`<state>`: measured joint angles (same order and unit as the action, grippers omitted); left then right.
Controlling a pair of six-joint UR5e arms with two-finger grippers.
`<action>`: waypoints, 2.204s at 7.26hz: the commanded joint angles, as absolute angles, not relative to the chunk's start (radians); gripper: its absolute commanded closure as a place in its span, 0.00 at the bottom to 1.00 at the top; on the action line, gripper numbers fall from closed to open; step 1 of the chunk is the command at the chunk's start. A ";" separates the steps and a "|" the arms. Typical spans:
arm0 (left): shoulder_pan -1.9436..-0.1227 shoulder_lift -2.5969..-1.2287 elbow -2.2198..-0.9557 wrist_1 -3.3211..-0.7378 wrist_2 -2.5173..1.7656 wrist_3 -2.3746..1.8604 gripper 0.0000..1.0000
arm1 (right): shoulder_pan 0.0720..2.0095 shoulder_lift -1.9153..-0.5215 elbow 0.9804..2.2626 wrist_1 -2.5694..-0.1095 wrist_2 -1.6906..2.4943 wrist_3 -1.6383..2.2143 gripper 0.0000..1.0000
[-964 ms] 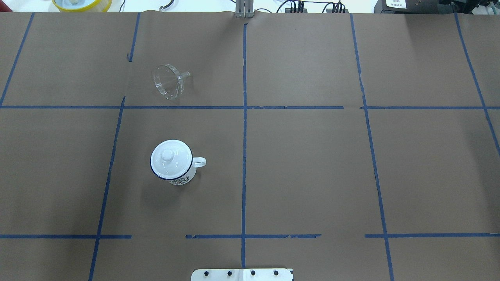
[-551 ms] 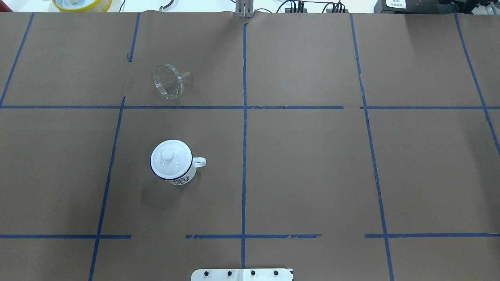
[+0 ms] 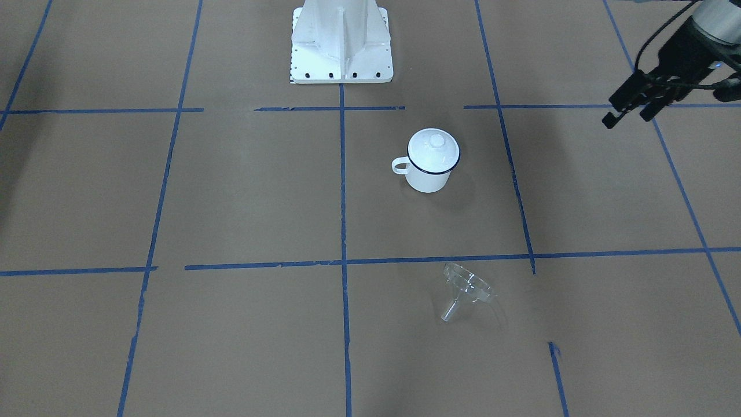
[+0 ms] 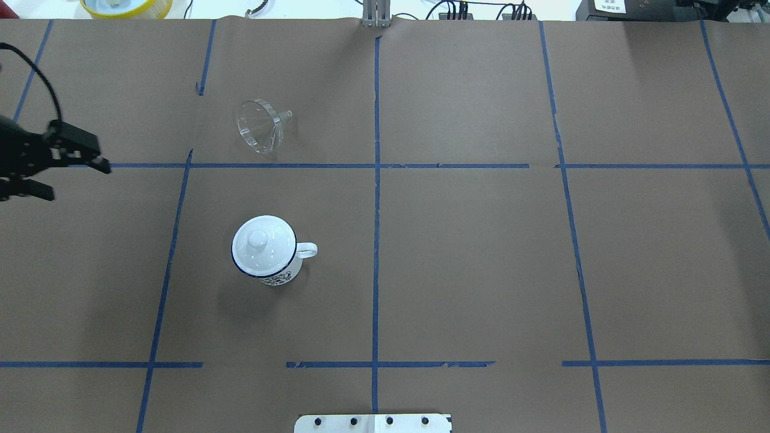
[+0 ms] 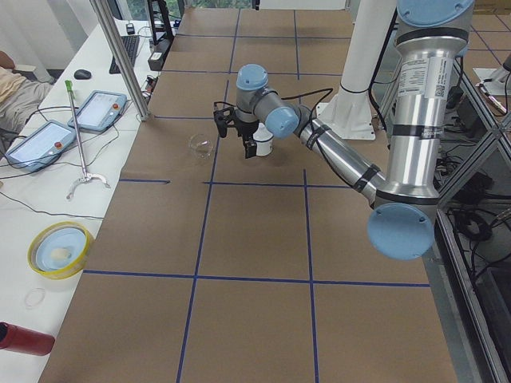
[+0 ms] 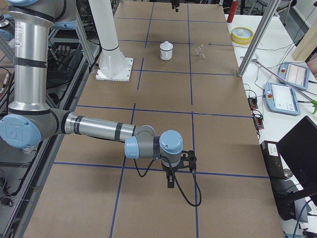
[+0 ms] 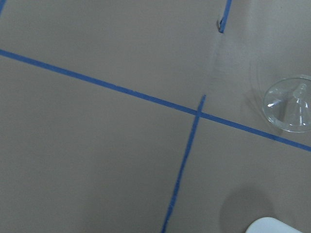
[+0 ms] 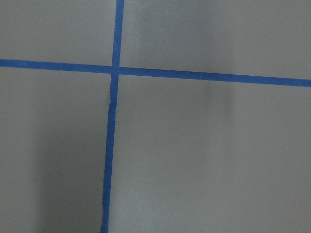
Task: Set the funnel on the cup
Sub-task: 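Move the left gripper over the white lid on the mug, then lower the left gripper and close it on the lid knob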
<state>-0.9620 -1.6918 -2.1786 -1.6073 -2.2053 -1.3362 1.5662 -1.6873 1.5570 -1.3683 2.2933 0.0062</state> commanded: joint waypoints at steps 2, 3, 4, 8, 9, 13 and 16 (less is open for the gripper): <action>-0.745 -2.036 -2.088 -1.362 -2.091 -1.617 0.00 | 1.566 -1.687 1.557 -1.368 2.293 0.006 0.00; -0.689 -2.080 -2.044 -1.362 -2.000 -1.667 0.00 | 1.566 -1.687 1.557 -1.368 2.293 0.006 0.00; -0.657 -2.101 -2.014 -1.364 -1.962 -1.681 0.00 | 1.566 -1.687 1.557 -1.368 2.292 0.006 0.00; -0.575 -2.132 -1.962 -1.364 -1.879 -1.801 0.02 | 1.566 -1.687 1.557 -1.368 2.293 0.006 0.00; -0.575 -2.126 -1.963 -1.364 -1.876 -1.799 0.03 | 1.566 -1.687 1.557 -1.368 2.292 0.006 0.00; -0.566 -2.065 -2.011 -1.367 -1.879 -1.786 0.15 | 1.566 -1.687 1.557 -1.368 2.292 0.006 0.00; -0.566 -2.065 -1.980 -1.402 -1.879 -1.784 0.21 | 1.566 -1.687 1.557 -1.368 2.293 0.006 0.00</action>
